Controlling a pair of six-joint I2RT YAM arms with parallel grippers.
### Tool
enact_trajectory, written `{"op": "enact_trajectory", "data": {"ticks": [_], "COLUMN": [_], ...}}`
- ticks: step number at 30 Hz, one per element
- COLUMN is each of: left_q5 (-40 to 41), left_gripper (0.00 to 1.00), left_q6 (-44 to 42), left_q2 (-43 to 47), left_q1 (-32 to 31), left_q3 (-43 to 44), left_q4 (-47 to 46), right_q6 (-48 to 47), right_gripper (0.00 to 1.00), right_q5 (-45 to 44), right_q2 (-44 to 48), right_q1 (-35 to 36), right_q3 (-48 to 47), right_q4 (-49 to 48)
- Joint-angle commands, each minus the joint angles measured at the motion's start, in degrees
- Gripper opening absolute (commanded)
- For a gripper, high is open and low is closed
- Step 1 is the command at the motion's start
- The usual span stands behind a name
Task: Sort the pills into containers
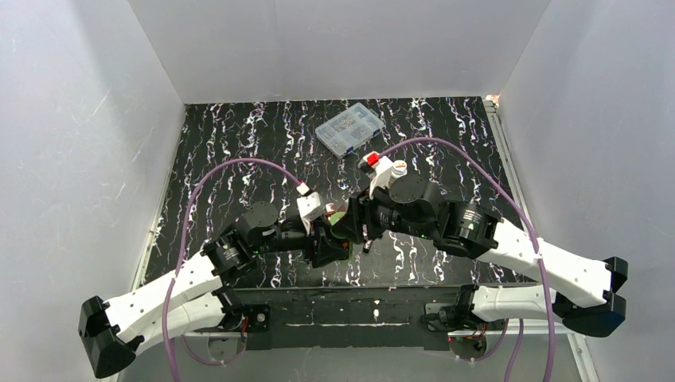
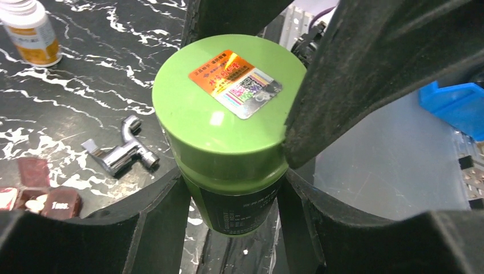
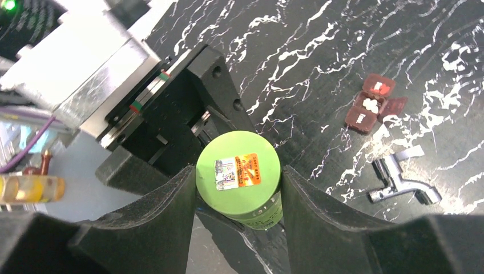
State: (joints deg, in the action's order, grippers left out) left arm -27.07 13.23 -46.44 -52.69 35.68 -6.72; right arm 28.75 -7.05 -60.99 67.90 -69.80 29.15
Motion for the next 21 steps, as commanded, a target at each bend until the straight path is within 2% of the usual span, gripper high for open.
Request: {"op": "enact_trajectory", "data": {"ticks": [1,11,18,21], "left_q5": [6.1,18.0,19.9,19.5], "left_gripper": [0.0,0.0,0.0,0.0], "left_q6": [-3.3,-6.4,-5.4,-4.8], "left_q2": [0.1,-3.3,-4.2,-4.0], "left_q1": [0.3,0.3,0.3,0.3], "left_q3": [6.0,9.8,9.7,9.4], "left_q4": [-1.9,3.4,0.1,-1.2], "right_q6": [6.8,22.0,25.9,25.3], "right_gripper": [0.21,0.18,0.19,0.24], "right_q5": [-5.6,-16.5,-20.8,-21.8], "right_q2": [-3.1,-12.7,-13.5,-12.3], "right_q1": [0.4,0.5,1.3,1.6], "right_q3": [-2.3,-11.4,-10.1,-8.7], "right_q4": [7.6,22.3,19.8,16.3]}}
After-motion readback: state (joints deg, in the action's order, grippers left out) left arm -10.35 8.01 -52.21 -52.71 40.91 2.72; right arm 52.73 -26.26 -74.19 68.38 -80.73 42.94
